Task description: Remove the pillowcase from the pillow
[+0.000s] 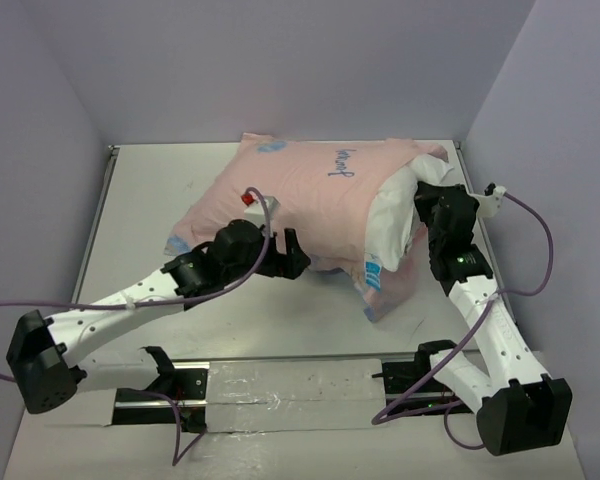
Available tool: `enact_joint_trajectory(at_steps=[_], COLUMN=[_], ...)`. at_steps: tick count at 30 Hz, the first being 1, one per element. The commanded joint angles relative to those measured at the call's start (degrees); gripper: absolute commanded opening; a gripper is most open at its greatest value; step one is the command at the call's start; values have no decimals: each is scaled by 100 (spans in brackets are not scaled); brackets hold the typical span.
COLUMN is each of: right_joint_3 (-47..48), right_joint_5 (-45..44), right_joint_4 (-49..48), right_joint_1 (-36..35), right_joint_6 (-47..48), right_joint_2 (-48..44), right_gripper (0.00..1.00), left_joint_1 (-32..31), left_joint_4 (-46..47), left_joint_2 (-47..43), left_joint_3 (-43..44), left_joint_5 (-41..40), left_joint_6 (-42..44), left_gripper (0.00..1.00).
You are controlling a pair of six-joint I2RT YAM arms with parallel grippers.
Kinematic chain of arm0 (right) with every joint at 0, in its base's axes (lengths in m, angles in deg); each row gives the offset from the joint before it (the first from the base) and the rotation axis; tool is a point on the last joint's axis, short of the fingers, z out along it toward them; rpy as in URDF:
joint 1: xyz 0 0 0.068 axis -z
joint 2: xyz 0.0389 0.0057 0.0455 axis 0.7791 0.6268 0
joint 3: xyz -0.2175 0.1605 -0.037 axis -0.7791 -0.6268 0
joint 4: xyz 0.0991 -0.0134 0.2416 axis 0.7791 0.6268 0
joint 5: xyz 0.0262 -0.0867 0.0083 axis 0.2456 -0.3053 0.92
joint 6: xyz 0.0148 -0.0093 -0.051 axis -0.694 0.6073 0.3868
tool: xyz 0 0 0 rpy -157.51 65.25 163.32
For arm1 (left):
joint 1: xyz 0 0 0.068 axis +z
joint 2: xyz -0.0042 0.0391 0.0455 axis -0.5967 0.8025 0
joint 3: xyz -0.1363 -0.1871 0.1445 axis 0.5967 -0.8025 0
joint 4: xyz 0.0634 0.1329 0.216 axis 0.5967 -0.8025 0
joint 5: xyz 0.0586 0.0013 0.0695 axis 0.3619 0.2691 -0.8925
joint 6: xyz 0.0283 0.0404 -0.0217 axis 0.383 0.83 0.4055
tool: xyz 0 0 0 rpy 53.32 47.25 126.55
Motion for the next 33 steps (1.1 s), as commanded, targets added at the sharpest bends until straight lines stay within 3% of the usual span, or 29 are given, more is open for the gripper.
enact_joint_trajectory(at_steps=[1, 8, 13, 14, 17, 20, 25, 26, 29, 33], right_joint_3=[198, 285, 628, 794, 1094, 1567, 1806, 1798, 1719, 1736], right_joint_5=[-449, 342, 685, 807, 774, 835, 739, 721, 677, 642], right_joint_4=[-310, -92, 147, 234, 428, 551, 639, 639, 552, 587], right_joint_1=[-35, -105, -193, -211, -325, -421, -668, -677, -703, -747], right_joint_6=[60, -106, -326, -405, -449, -511, -432, -449, -528, -546], right_joint_2=[-96, 1, 36, 62, 62, 106, 150, 124, 28, 1], right_gripper=[0, 0, 0, 0, 0, 0, 0, 0, 0, 0], left_joint_1=[-373, -901, -1235, -1297, -1350, -1263, -351, -218, 161, 758], left_joint_4=[523, 1999, 2965, 2933, 2512, 2834, 4545, 5428, 6568, 7929], left_joint_2=[449, 1461, 1725, 1752, 1594, 980, -40, -85, 64, 896], left_joint_3=[-83, 180, -118, -162, -416, -1528, -3286, -3482, -3852, -3635], left_joint_5=[721, 705, 37, -451, -1280, -1853, -821, -582, 140, 1282], left_joint_6=[-30, 147, -29, -64, -842, -1706, -2647, -2674, -2534, -2350], left_gripper=[99, 99, 99, 99, 99, 99, 99, 99, 99, 99])
